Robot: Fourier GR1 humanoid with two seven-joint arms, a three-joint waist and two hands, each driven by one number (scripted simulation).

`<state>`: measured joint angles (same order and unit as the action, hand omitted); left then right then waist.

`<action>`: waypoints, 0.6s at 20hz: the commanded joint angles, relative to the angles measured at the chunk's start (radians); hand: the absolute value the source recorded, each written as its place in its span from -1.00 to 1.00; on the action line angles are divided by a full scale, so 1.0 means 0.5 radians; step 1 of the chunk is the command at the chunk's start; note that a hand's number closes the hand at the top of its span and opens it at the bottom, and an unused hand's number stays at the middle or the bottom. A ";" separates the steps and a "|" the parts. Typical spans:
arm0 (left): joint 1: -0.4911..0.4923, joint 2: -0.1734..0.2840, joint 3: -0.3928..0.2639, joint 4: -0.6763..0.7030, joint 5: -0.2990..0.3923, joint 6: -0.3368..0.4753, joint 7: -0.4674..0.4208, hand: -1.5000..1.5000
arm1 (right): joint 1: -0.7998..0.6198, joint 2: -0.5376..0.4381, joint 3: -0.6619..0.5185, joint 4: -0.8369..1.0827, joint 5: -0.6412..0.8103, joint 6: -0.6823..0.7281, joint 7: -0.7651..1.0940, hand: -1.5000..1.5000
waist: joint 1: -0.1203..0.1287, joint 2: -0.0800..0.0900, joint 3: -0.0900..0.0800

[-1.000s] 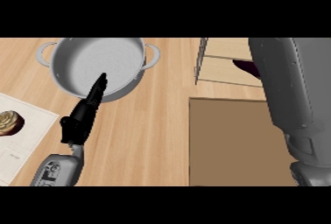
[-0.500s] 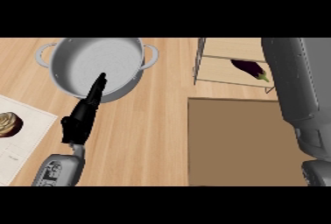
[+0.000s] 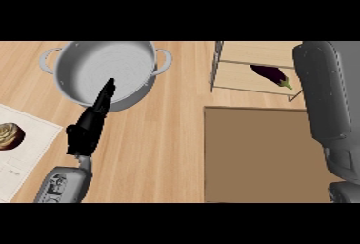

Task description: Pick the croissant from the tray and place it in the tiered shelf

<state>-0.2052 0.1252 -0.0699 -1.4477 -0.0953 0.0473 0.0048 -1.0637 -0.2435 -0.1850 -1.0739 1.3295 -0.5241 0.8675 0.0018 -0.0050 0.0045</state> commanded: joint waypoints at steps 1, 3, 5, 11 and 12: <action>0.057 0.015 0.001 0.025 0.030 -0.066 0.031 0.00 | -0.043 -0.086 -0.133 -0.044 -0.230 -0.060 -0.099 -1.00 | 0.009 0.011 -0.009; 0.026 -0.038 -0.057 0.001 -0.044 -0.004 0.112 0.00 | -0.036 0.033 -0.053 -0.169 -0.182 -0.019 0.003 -1.00 | 0.001 0.007 -0.009; -0.011 -0.055 -0.037 0.071 -0.055 0.012 0.046 0.00 | -0.029 0.049 -0.037 -0.268 -0.248 0.060 0.005 -1.00 | -0.006 0.007 -0.009; 0.033 -0.083 -0.055 0.019 -0.067 0.011 0.084 0.00 | -0.056 -0.022 -0.096 -0.412 -0.410 0.080 -0.024 -1.00 | -0.005 0.006 -0.009; -0.064 0.001 0.066 0.150 0.001 -0.055 0.046 0.00 | -0.008 -0.010 -0.098 -0.540 -0.416 0.104 0.023 -1.00 | -0.022 0.006 -0.010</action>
<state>-0.2160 0.1216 -0.0612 -1.4502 -0.1075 0.0361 0.0360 -1.0860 -0.2482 -0.2247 -1.2440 1.1450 -0.4822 0.8413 0.0012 -0.0052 0.0035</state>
